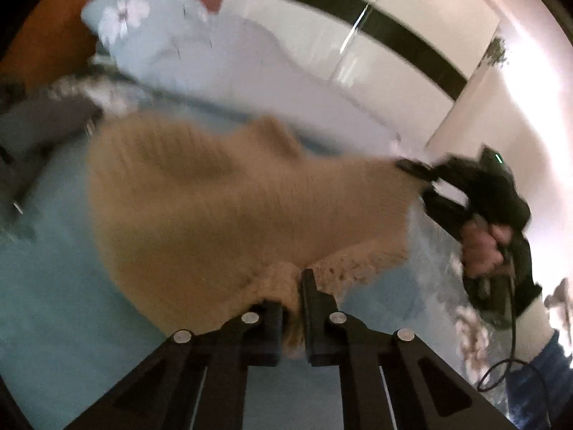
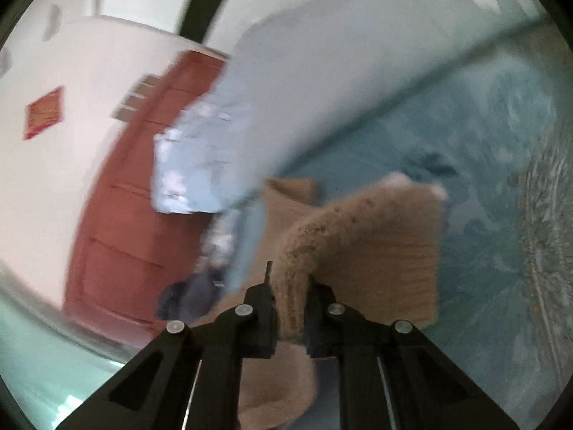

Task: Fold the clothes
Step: 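Grasp the sweater hem with the left gripper while the right gripper holds another edge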

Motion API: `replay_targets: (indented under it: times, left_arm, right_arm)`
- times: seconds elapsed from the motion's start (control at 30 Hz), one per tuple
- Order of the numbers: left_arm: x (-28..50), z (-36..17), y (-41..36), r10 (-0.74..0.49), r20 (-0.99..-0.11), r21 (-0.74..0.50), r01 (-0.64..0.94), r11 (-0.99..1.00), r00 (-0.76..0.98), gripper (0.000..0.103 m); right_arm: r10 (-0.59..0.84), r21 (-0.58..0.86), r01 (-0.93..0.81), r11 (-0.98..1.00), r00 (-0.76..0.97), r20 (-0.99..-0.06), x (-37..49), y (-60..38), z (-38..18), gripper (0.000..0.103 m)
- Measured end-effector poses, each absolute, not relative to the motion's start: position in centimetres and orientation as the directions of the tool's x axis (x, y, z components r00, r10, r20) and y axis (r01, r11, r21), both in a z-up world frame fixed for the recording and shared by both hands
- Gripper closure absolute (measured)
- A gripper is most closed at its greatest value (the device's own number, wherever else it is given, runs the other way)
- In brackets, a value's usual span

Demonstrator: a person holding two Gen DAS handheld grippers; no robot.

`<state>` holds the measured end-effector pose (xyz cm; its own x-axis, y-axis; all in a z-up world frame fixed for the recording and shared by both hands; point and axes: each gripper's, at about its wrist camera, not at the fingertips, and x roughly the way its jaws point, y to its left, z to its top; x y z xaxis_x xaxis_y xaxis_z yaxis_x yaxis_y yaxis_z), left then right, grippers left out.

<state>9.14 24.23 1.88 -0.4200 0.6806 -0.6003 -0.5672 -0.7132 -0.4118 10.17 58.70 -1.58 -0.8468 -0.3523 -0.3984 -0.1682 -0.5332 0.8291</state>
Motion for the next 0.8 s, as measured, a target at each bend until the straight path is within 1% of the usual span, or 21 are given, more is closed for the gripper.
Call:
replay_targets:
  times: [0.1, 0.2, 0.27, 0.37, 0.43, 0.5, 0.67, 0.8]
  left_arm:
    - [9.1, 7.7, 22.1, 0.692, -0.525, -0.369, -0.601, -0.709, -0.495, 0.095]
    - [9.5, 14.4, 21.0, 0.72, -0.449, -0.327, -0.652, -0.684, -0.53, 0.095]
    - [11.2, 19.1, 20.9, 0.722, -0.38, -0.259, -0.683, -0.683, -0.578, 0.095]
    - [14.2, 25.0, 18.5, 0.738, -0.275, -0.192, -0.716, -0.671, -0.617, 0.095]
    - [15.8, 27.4, 16.8, 0.749, -0.234, -0.184, -0.729, -0.66, -0.619, 0.095]
    - [17.5, 29.8, 15.5, 0.76, -0.194, -0.173, -0.741, -0.649, -0.62, 0.095]
    - [21.8, 33.3, 13.3, 0.795, -0.093, -0.148, -0.781, -0.607, -0.6, 0.095]
    - [24.5, 35.6, 11.9, 0.821, -0.027, -0.128, -0.813, -0.568, -0.57, 0.095]
  right_arm:
    - [-0.363, 0.831, -0.049, -0.554, -0.884, -0.295, 13.1, 57.7, 3.4, 0.092]
    - [-0.374, 0.817, 0.051, -0.574, -0.904, -0.206, 16.2, 56.3, 8.0, 0.092]
    - [-0.376, 0.805, 0.102, -0.584, -0.913, -0.156, 18.2, 55.5, 10.7, 0.092]
    - [-0.353, 0.78, 0.157, -0.606, -0.932, -0.086, 21.6, 54.5, 15.0, 0.092]
    - [-0.341, 0.759, 0.199, -0.62, -0.94, -0.032, 24.2, 53.8, 18.0, 0.092]
    - [-0.32, 0.722, 0.22, -0.656, -0.947, -0.002, 26.8, 52.9, 21.0, 0.092]
    - [-0.28, 0.595, 0.247, -0.765, -0.959, 0.038, 33.9, 49.2, 28.3, 0.092]
    - [-0.262, 0.465, 0.271, -0.843, -0.961, 0.086, 39.3, 46.3, 32.4, 0.092]
